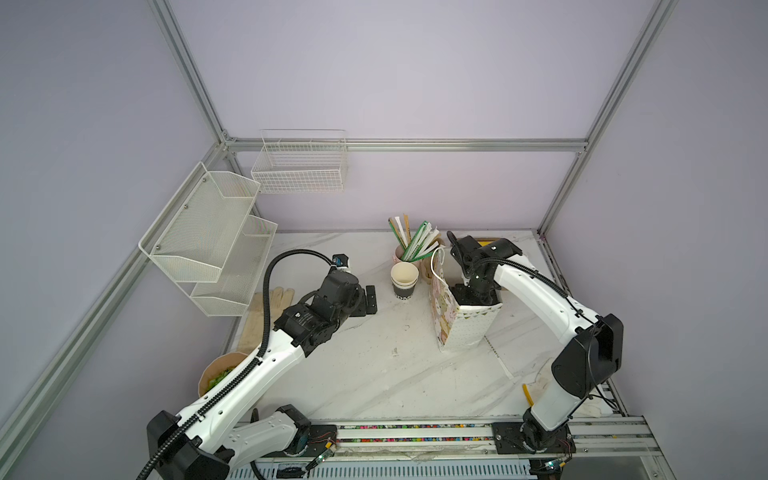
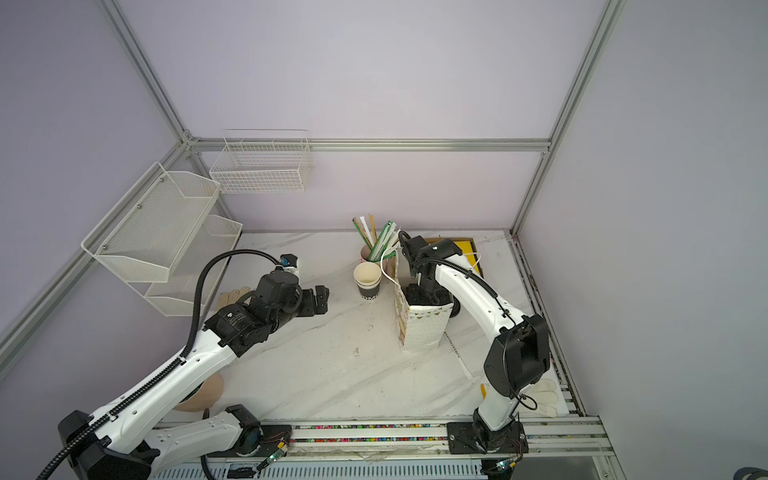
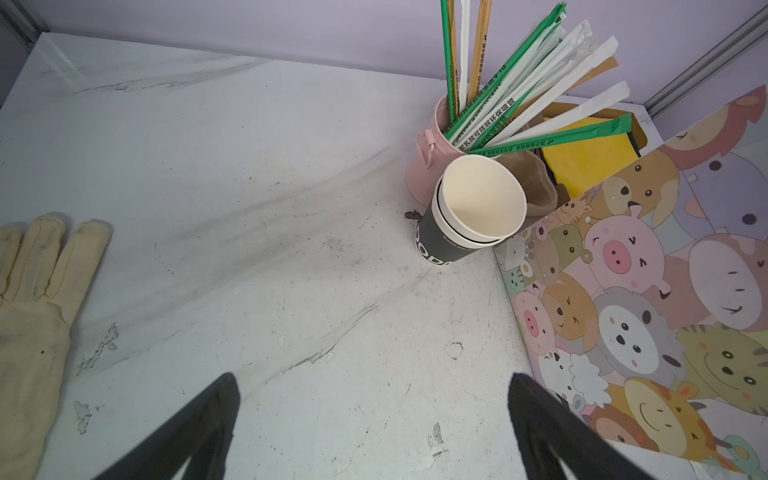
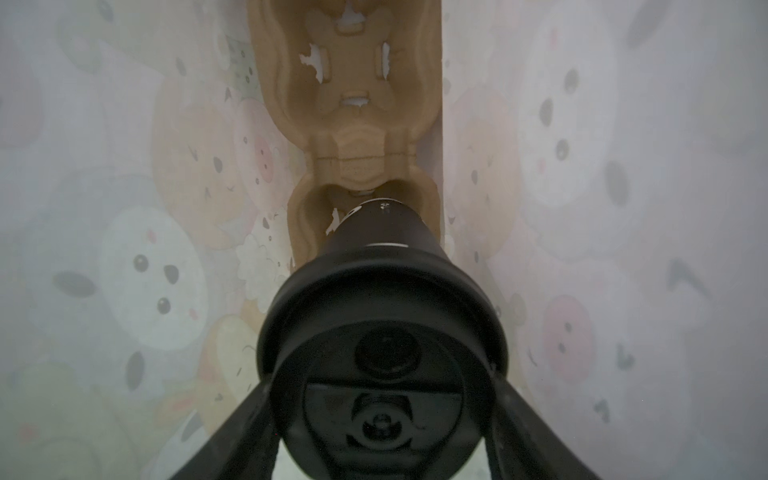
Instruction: Pack the takeout coffee
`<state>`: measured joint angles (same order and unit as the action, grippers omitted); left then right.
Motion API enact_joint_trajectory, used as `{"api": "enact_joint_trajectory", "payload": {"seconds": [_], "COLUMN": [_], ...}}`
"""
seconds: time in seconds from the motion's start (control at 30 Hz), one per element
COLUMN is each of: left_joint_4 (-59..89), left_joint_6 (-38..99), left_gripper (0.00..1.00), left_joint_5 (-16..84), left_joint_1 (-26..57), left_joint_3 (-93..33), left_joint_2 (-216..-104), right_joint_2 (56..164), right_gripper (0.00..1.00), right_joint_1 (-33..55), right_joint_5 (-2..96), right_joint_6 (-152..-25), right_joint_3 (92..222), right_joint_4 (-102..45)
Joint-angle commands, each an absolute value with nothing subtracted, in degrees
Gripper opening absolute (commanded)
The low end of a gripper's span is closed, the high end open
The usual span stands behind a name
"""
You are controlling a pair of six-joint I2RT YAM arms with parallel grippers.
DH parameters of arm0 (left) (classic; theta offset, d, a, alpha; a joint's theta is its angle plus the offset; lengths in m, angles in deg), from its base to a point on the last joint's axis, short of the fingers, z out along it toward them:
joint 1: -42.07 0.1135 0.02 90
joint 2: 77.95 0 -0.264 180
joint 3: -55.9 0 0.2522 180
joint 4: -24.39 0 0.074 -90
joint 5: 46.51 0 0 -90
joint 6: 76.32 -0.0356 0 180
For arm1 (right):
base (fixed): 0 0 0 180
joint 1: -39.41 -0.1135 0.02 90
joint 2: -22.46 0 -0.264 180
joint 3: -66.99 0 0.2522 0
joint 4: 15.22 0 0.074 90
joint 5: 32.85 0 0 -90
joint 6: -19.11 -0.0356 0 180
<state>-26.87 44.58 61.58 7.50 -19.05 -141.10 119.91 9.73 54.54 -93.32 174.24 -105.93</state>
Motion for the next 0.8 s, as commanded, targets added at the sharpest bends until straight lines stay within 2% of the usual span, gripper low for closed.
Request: {"api": "enact_joint_trajectory", "payload": {"seconds": [0.0,0.77], "left_joint_4": [-26.3,-26.3], "left_joint_6": [44.3,44.1], "left_gripper": [1.0,1.0], "left_joint_5": [61.4,61.7], "left_joint_1": [7.4,7.4], "left_joint_3": [-24.3,-24.3], "left_joint_2": [-141.0,-140.8], "right_joint_2": [120.3,120.5], "right_gripper": [0.62,0.61], "right_joint_1": [9.3,9.3], "right_joint_5": [54.4,55.9], "right_joint_6": [-93.9,-94.6], "right_joint_3": [174.6,171.5], "right_joint_4": [-107.3,-107.0]}}
